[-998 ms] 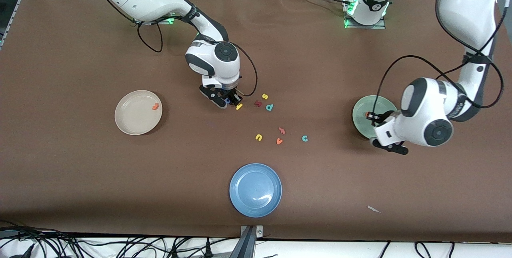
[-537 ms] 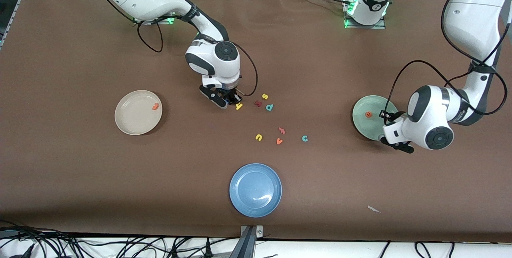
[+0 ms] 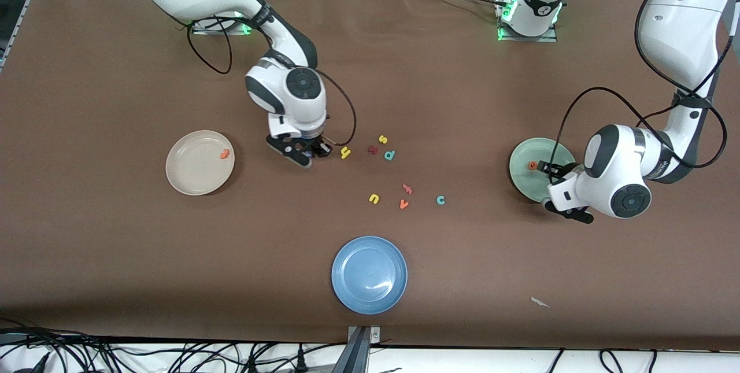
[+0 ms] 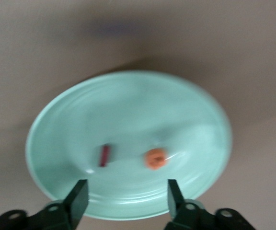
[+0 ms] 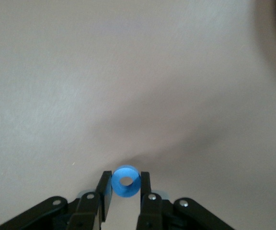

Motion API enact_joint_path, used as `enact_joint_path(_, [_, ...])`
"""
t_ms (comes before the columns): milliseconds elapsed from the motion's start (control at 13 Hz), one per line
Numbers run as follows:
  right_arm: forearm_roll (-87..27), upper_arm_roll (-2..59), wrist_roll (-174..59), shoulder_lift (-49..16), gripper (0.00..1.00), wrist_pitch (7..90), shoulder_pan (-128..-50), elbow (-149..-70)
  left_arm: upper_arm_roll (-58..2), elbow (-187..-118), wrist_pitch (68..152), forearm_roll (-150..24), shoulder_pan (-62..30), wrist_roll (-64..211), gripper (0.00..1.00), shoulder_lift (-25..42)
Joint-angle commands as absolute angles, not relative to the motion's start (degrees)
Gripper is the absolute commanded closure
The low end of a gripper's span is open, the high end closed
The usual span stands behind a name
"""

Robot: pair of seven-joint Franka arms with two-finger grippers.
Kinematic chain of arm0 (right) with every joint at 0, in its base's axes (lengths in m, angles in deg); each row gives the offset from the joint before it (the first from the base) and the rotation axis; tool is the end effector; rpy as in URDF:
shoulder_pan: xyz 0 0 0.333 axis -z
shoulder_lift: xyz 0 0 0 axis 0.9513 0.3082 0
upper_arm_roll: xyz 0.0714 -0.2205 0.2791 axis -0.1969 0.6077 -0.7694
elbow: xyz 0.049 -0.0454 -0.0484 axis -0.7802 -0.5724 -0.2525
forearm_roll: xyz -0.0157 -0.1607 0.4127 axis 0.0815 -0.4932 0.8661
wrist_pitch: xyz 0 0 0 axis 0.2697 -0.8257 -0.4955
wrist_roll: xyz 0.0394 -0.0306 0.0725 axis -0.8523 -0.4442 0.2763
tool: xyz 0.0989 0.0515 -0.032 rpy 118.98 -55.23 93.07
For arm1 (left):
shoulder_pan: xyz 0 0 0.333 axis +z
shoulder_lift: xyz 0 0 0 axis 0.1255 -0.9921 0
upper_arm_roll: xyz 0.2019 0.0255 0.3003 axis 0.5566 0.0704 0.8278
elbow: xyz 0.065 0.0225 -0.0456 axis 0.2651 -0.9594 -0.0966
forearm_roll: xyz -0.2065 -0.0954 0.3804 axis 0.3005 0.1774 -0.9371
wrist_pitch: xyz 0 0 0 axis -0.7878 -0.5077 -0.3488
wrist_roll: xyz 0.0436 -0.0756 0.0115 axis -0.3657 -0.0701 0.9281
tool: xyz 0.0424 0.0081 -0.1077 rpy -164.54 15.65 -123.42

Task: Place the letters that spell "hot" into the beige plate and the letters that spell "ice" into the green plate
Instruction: 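Drop the o on the cream plate while the left gripper grasps teal c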

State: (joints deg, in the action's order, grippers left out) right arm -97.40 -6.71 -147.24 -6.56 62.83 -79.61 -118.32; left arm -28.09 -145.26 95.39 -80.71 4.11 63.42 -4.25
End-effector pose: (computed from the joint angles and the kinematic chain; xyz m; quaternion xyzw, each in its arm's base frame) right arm 0.5637 0.3880 0.2232 0.9636 -0.2596 0.0293 0.0568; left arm 0.7022 -0.0455 0.2219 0.9684 -0.1114 -0.2216 0.0258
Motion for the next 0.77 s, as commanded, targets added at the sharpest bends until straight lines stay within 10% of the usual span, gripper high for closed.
enact_joint_path(0, [-88.25, -6.95, -131.37, -13.58, 0.90, 58.50, -74.80, -121.33, -29.87, -142.90, 95.52, -78.07, -0.68, 78.80, 0.00, -3.23])
enact_joint_path(691, [-84.79, -6.87, -94.43, -21.60, 0.89, 56.72, -56.60, -130.30, -29.43, -138.23, 113.51, -72.00, -13.26, 114.69, 0.00, -10.25])
